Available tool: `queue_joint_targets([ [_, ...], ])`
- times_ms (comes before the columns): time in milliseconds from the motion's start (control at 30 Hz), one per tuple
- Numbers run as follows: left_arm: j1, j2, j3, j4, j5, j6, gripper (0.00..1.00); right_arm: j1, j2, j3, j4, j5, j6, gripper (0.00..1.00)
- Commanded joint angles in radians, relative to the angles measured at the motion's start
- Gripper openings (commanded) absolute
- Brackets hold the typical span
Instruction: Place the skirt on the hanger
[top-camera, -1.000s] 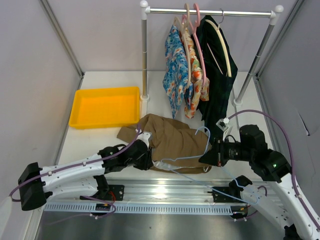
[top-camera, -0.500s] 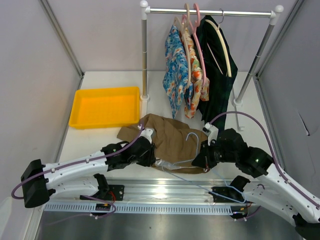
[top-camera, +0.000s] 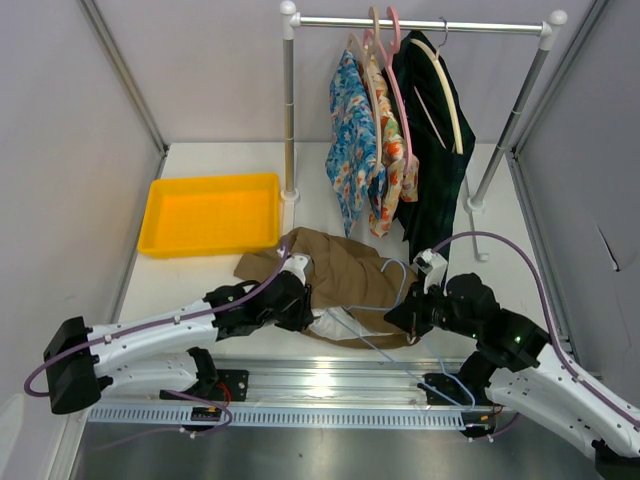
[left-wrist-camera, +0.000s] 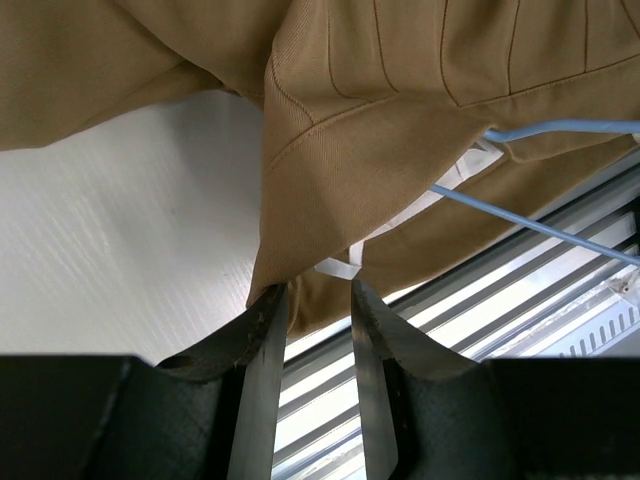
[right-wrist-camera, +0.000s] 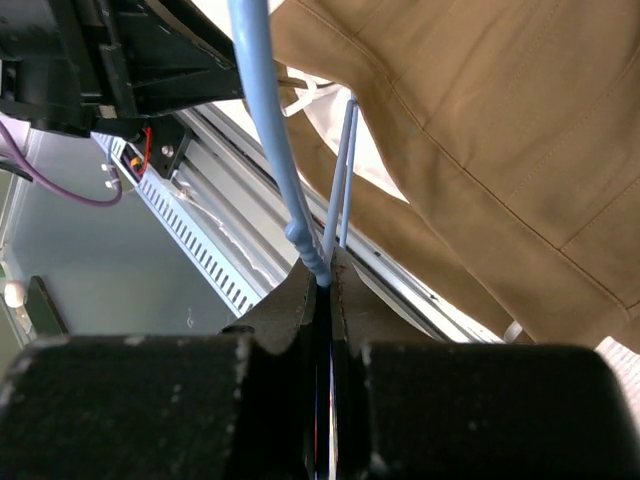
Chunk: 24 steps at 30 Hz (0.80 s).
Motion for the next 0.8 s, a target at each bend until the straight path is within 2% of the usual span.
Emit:
queue_joint_targets([
  [0,-0.003,0.009,0.052,0.027,-0.023,0.008,0.37,0.007,0.016,-0.034,0.101,-0.028,0.014,0.00],
  [367,-0.002,0.052,0.075,0.038,-0.043,0.013,0.37,0.092,-0.013,-0.072,0.170,-0.049,0.066,0.00],
  [767,0.006,0.052,0.082,0.032,-0.050,0.020,0.38,0.151,-0.042,-0.091,0.228,0.058,0.080,0.00],
])
